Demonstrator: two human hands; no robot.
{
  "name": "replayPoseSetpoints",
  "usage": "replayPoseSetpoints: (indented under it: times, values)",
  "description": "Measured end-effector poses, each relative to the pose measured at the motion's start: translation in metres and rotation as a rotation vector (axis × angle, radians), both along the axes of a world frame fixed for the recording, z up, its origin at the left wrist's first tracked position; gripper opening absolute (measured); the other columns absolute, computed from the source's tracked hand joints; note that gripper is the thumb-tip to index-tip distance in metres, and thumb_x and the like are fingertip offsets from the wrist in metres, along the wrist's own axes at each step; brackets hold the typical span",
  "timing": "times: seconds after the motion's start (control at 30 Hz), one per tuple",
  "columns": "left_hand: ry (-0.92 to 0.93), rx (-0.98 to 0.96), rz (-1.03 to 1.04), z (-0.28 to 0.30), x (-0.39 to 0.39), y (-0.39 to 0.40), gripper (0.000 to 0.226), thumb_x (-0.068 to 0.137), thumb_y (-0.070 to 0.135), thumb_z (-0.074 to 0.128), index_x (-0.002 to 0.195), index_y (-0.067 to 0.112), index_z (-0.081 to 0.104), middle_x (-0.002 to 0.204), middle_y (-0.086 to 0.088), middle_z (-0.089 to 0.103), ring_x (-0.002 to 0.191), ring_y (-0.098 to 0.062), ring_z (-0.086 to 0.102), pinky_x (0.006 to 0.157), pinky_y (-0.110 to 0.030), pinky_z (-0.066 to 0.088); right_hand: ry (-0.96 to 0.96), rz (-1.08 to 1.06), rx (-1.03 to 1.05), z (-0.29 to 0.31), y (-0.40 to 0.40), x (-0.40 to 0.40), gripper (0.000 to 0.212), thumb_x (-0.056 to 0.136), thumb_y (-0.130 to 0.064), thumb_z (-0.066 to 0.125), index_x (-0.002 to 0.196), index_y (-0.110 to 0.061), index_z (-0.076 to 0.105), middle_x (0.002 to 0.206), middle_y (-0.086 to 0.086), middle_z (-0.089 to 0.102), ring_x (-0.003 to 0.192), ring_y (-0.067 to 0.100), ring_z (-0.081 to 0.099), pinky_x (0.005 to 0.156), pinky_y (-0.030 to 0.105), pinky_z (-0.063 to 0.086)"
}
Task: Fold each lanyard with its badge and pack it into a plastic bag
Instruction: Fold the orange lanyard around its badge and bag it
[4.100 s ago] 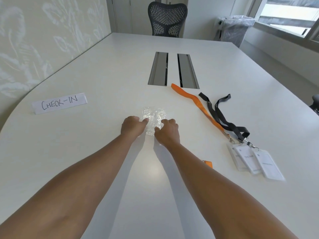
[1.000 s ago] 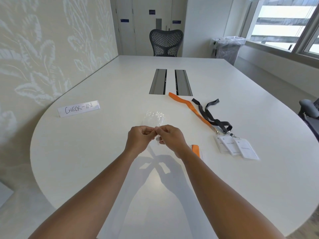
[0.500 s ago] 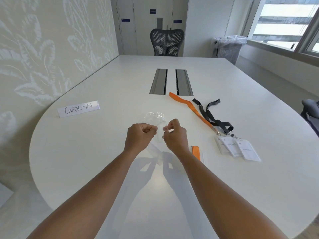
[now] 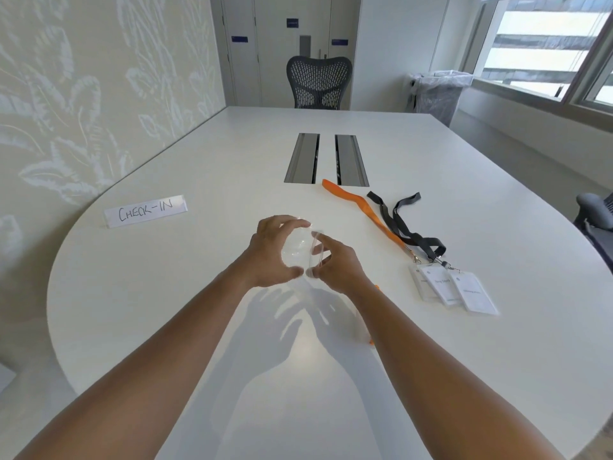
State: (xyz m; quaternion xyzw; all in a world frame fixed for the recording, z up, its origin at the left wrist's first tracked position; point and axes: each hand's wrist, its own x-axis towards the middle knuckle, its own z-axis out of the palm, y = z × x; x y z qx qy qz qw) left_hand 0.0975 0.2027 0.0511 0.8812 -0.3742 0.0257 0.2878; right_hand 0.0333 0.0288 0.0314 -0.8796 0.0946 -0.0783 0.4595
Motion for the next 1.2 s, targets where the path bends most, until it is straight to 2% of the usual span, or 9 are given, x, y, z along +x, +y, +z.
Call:
replayPoseSetpoints:
  times: [0.1,0.2,0.5,0.67,0.8,0.87,1.0,1.1,1.2]
  values:
    - [-0.054,0.264,-0.04,-0.004,0.003,-0.004,0.128,0.062,0.048,0.09,0.159,0.033,0.007,0.164,0.006,0.011,0.153,-0.016,-0.001,0.12,-0.044,0.018,0.04,0.05,-0.028,0.002,-0.005,-0.001,0.086,0.071,-0.012,0.088,0.145,-0.028,0.047,0.116,-0.005,0.063,0.087,0.02,0.067,0.079,0.025,0.055]
    - [-0.113,0.297,-0.061,-0.013,0.004,-0.011,0.137,0.058,0.059,0.089,0.16,0.033,-0.001,0.167,0.006,0.006,0.155,-0.018,-0.003,0.123,-0.049,0.015,0.068,0.105,-0.04,0.004,-0.008,-0.002,0.081,0.069,-0.016,0.089,0.14,-0.029,0.053,0.115,-0.007,0.064,0.091,0.018,0.066,0.086,0.027,0.053]
    - [-0.08,0.113,-0.08,-0.026,0.006,-0.02,0.104,0.066,0.059,0.084,0.15,0.032,0.029,0.156,0.009,0.033,0.151,-0.01,0.011,0.123,-0.044,0.016,0.064,0.078,0.0,0.009,-0.016,-0.008,0.036,0.078,-0.015,0.082,0.111,-0.026,0.071,0.102,-0.013,0.068,0.082,0.004,0.06,0.071,0.015,0.046]
    - [-0.04,0.047,-0.074,-0.029,0.006,-0.02,0.088,0.069,0.053,0.08,0.144,0.035,0.038,0.141,0.015,0.049,0.144,-0.007,0.025,0.121,-0.046,0.021,0.014,0.017,0.066,0.008,-0.023,-0.013,0.023,0.088,-0.028,0.074,0.11,-0.022,0.072,0.103,-0.009,0.07,0.085,0.011,0.066,0.079,0.027,0.054]
    - [-0.016,0.076,-0.061,-0.03,0.006,-0.019,0.081,0.069,0.056,0.078,0.14,0.039,0.041,0.126,0.018,0.055,0.135,-0.009,0.037,0.118,-0.049,0.023,-0.007,-0.104,-0.03,0.013,-0.042,-0.016,0.019,0.097,-0.025,0.06,0.112,-0.019,0.069,0.106,-0.007,0.068,0.101,0.012,0.062,0.082,0.024,0.047]
    - [0.003,0.119,-0.057,-0.03,0.005,-0.02,0.081,0.07,0.057,0.078,0.14,0.039,0.042,0.125,0.018,0.054,0.132,-0.01,0.041,0.119,-0.05,0.021,0.064,-0.121,-0.151,0.016,-0.059,-0.02,0.026,0.097,-0.018,0.055,0.121,-0.016,0.066,0.123,-0.001,0.066,0.113,0.017,0.059,0.091,0.027,0.048]
    - [0.055,0.171,-0.058,-0.033,0.0,-0.023,0.082,0.071,0.056,0.079,0.143,0.037,0.043,0.122,0.018,0.053,0.126,-0.007,0.047,0.12,-0.049,0.019,0.496,0.004,-0.493,0.012,-0.086,-0.029,0.051,0.093,-0.013,0.046,0.144,-0.016,0.048,0.151,0.004,0.046,0.14,0.024,0.04,0.113,0.039,0.038]
    - [0.089,0.191,-0.066,-0.036,-0.003,-0.026,0.085,0.069,0.058,0.079,0.143,0.037,0.043,0.122,0.018,0.053,0.124,-0.005,0.049,0.12,-0.05,0.021,0.647,0.086,-0.596,0.003,-0.094,-0.035,0.051,0.094,-0.019,0.046,0.145,-0.016,0.048,0.156,0.001,0.038,0.142,0.024,0.037,0.115,0.039,0.035]
    - [0.119,0.213,-0.075,-0.039,-0.005,-0.029,0.088,0.064,0.062,0.076,0.142,0.037,0.044,0.121,0.018,0.054,0.119,-0.004,0.051,0.118,-0.05,0.023,0.641,0.088,-0.573,0.007,-0.091,-0.04,0.045,0.094,-0.019,0.052,0.139,-0.016,0.054,0.146,0.005,0.051,0.134,0.027,0.048,0.109,0.038,0.043]
